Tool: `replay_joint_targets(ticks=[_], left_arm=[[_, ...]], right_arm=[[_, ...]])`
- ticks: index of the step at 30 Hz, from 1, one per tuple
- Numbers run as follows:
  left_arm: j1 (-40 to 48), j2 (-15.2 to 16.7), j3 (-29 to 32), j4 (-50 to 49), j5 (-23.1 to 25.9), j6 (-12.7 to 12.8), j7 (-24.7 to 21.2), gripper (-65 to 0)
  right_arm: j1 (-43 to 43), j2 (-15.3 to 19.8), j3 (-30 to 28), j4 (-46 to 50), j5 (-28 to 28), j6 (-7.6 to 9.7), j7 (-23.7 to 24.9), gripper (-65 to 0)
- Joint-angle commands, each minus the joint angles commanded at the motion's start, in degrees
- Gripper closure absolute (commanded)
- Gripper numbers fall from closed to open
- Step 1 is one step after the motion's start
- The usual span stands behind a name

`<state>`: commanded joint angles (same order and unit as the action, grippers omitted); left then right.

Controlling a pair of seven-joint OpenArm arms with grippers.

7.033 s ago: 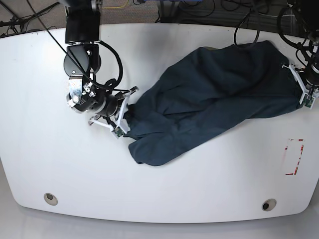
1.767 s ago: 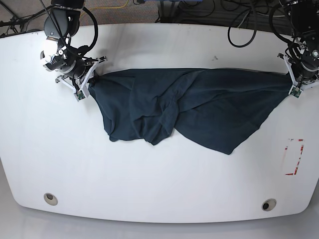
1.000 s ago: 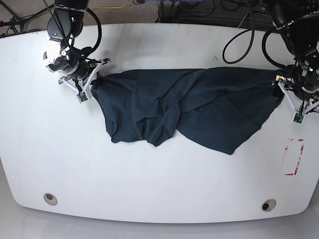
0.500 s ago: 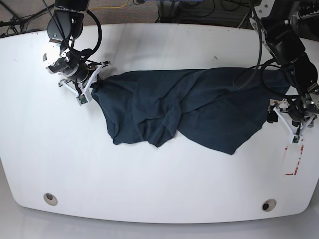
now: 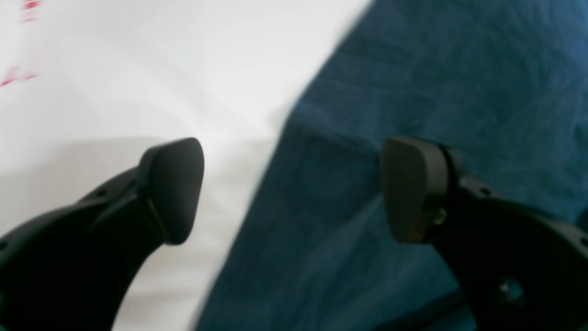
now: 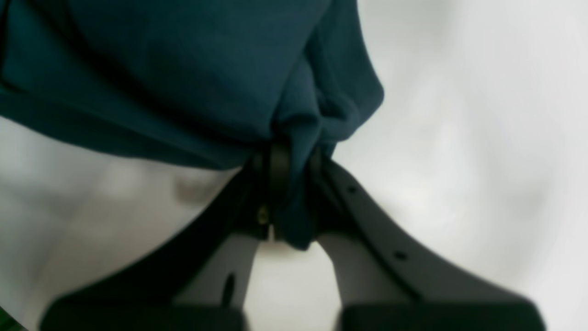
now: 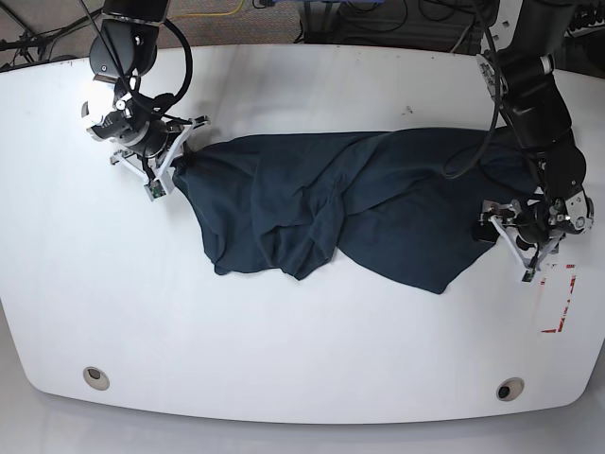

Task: Fold the T-shirt properly
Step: 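Release the shirt with the left gripper and regrasp a nearby edge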

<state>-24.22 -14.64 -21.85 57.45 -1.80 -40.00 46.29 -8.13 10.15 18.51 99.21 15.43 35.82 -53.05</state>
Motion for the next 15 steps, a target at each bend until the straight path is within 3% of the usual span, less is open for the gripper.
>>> replay_joint_targets(ticks=[7, 12, 15], left_arm=[[0.44, 0.09, 1.05, -0.35, 0.0, 0.0, -0.09, -54.9], [0.53, 0.09, 0.79, -0.26, 0.0, 0.0, -0.09, -43.3], [0.53, 0.09, 0.79, -0.26, 0.0, 0.0, 0.0, -31.4]], right_arm=[[0.53, 0.0, 0.0, 0.0, 0.0, 0.0, 0.0, -2.9], [0.7, -0.09, 0.0, 0.0, 0.09, 0.0, 0.0, -2.9], [0.79, -0.09, 0.0, -0.09, 0.09, 0.0, 0.0, -2.9]])
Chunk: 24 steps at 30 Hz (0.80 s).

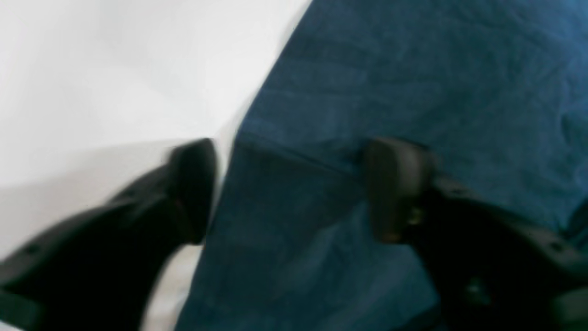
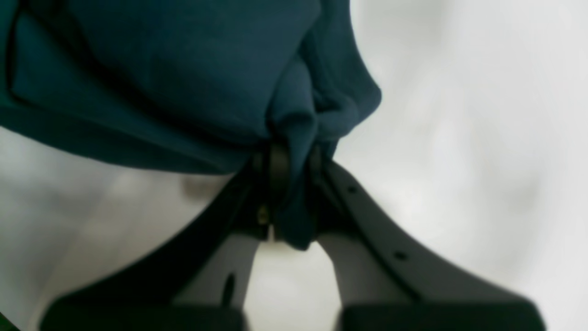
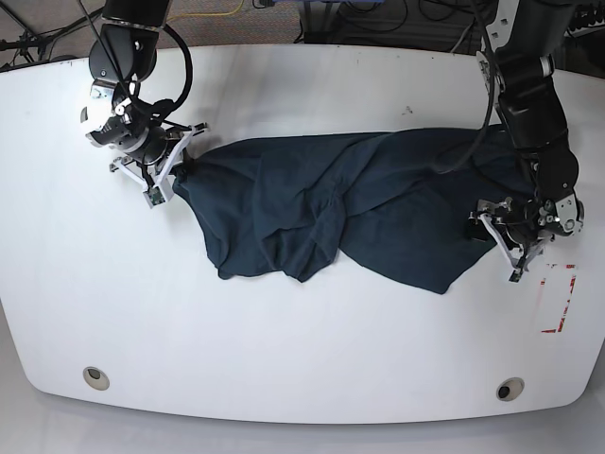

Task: Fold the T-shirt properly
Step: 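Release the shirt with the left gripper and regrasp a nearby edge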

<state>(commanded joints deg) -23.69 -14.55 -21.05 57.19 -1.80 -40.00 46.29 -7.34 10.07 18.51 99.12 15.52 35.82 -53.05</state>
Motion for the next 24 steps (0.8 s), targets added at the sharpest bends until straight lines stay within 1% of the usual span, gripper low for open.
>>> replay_joint_targets(ticks=[1, 3, 6, 7, 8, 16, 19, 24], left_arm=[[0.0, 0.0, 0.09, 0.0, 0.0, 0.0, 0.0, -25.7], [0.0, 0.0, 0.18, 0.0, 0.0, 0.0, 0.0, -17.6], [0.0, 0.0, 0.26, 0.0, 0.0, 0.0, 0.0, -7.4], [0.0, 0.0, 0.26, 0.0, 0.0, 0.0, 0.0, -2.8], [0.0, 0.0, 0.26, 0.0, 0.0, 0.0, 0.0, 0.0], [-0.35, 0.0, 0.0, 0.79, -0.35, 0.0, 0.35, 0.0], [-0.09, -0.09, -0.09, 3.6, -2.37, 0.0, 0.97, 0.0], [1.85, -0.35, -0.18, 13.01, -6.86, 0.0, 7.12, 0.0]], right_arm=[[0.09, 0.0, 0.0, 0.0, -0.09, 0.0, 0.0, -2.9], [0.09, 0.0, 0.0, 0.0, 0.18, 0.0, 0.0, -2.9], [0.09, 0.0, 0.0, 0.0, 0.26, 0.0, 0.0, -2.9], [0.09, 0.0, 0.0, 0.0, 0.26, 0.0, 0.0, -2.9], [0.09, 0.0, 0.0, 0.0, 0.26, 0.0, 0.0, -2.9], [0.09, 0.0, 0.0, 0.44, 0.26, 0.0, 0.0, -2.9], [0.0, 0.0, 0.0, 0.79, 0.26, 0.0, -0.09, -2.9], [0.0, 0.0, 0.0, 2.11, 0.26, 0.0, -0.09, -2.9]])
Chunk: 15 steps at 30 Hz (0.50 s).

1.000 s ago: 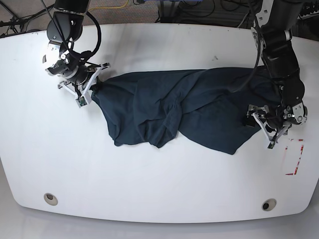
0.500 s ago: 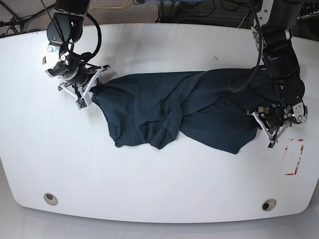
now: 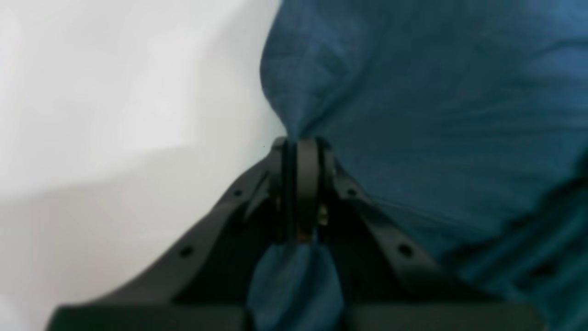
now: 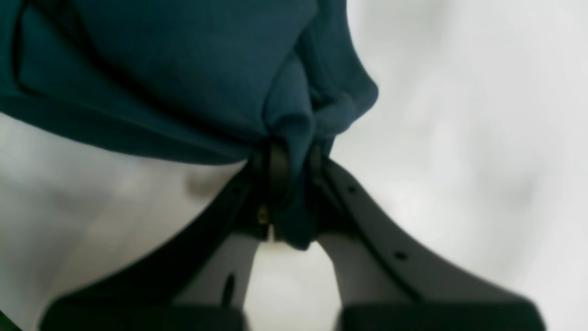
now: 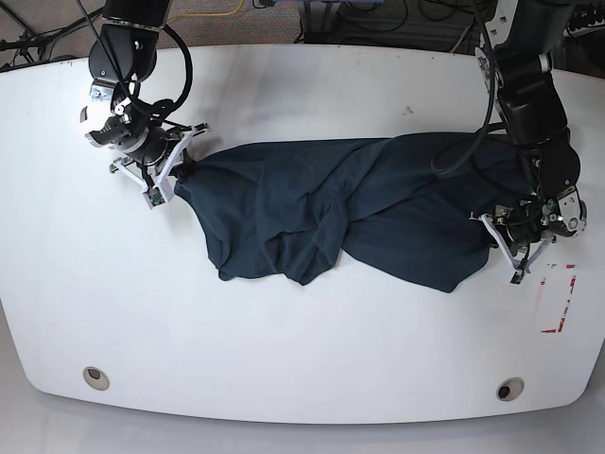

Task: Fold the T-shirt properly
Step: 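Release the shirt with the left gripper and regrasp a nearby edge, then lift and swing the shirt with both grippers, pulling them apart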

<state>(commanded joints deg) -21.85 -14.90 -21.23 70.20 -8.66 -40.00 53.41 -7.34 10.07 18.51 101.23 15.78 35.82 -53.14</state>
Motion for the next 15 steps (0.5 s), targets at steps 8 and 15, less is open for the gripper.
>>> replay_joint_targets(ticks=[8, 15], left_arm=[[2.46, -0.09, 0.0, 16.7, -1.14, 0.0, 7.03, 0.0], [2.46, -0.09, -1.23, 28.75, -1.14, 0.0, 11.69, 0.0]], right_arm=[[2.37, 0.09, 0.0, -0.53, -0.35, 0.0, -0.35, -2.9], [6.07, 2.11, -0.09, -2.99, -0.44, 0.0, -0.35, -2.9]])
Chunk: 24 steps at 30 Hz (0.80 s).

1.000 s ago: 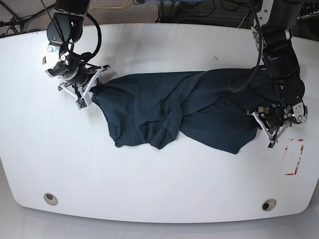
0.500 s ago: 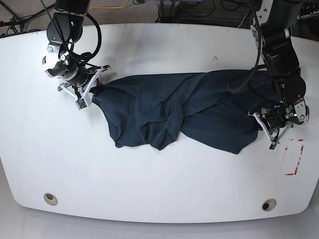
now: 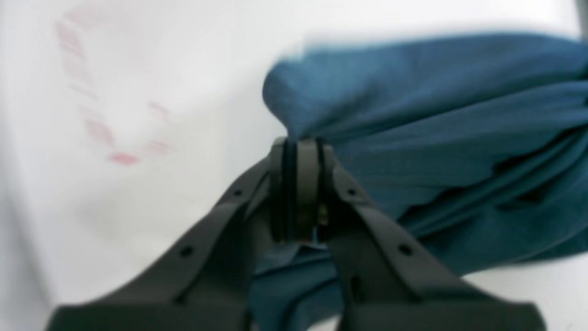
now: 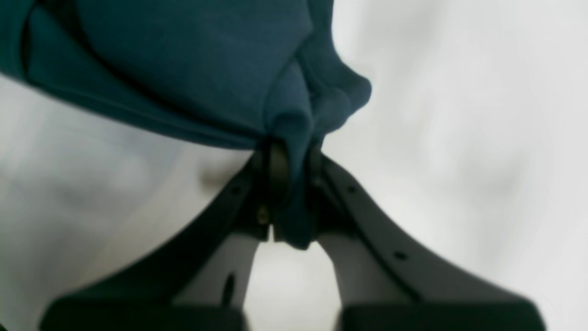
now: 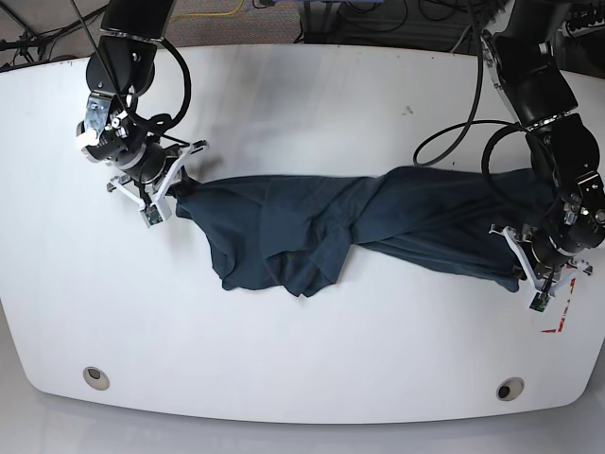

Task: Fold the T-shirt properly
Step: 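Lift and swing the shirt with both grippers, pulling them apart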

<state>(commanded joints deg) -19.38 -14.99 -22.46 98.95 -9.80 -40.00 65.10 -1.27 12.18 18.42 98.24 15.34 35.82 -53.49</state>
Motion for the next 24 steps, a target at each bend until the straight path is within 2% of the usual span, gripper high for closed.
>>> replay_joint_targets(ticks=[4, 9, 13, 18, 24], left_arm=[[-0.79, 0.0, -2.55, 5.89, 0.0, 0.0, 2.46, 0.0], [-3.87, -0.18, -2.81, 9.93, 0.26, 0.0, 3.34, 0.0], [-6.42, -3.6, -2.81, 11.87, 0.18, 0.0, 5.1, 0.0], [-11.08, -5.45, -3.52, 12.04, 0.18, 0.0, 5.19, 0.0], [-18.81, -8.09, -6.86, 12.04, 0.09, 0.0, 8.62, 0.0]], right_arm=[[3.08, 1.05, 0.0, -0.88, 0.0, 0.0, 0.0, -2.9], [7.47, 2.64, 0.0, -0.62, 0.35, 0.0, -0.09, -2.9], [12.13, 4.57, -0.09, 1.05, 0.35, 0.0, -1.14, -2.9], [18.81, 6.42, -0.09, 1.49, 0.44, 0.0, -2.29, -2.9], [27.34, 8.53, -0.09, 4.57, 0.53, 0.09, -5.19, -2.9]])
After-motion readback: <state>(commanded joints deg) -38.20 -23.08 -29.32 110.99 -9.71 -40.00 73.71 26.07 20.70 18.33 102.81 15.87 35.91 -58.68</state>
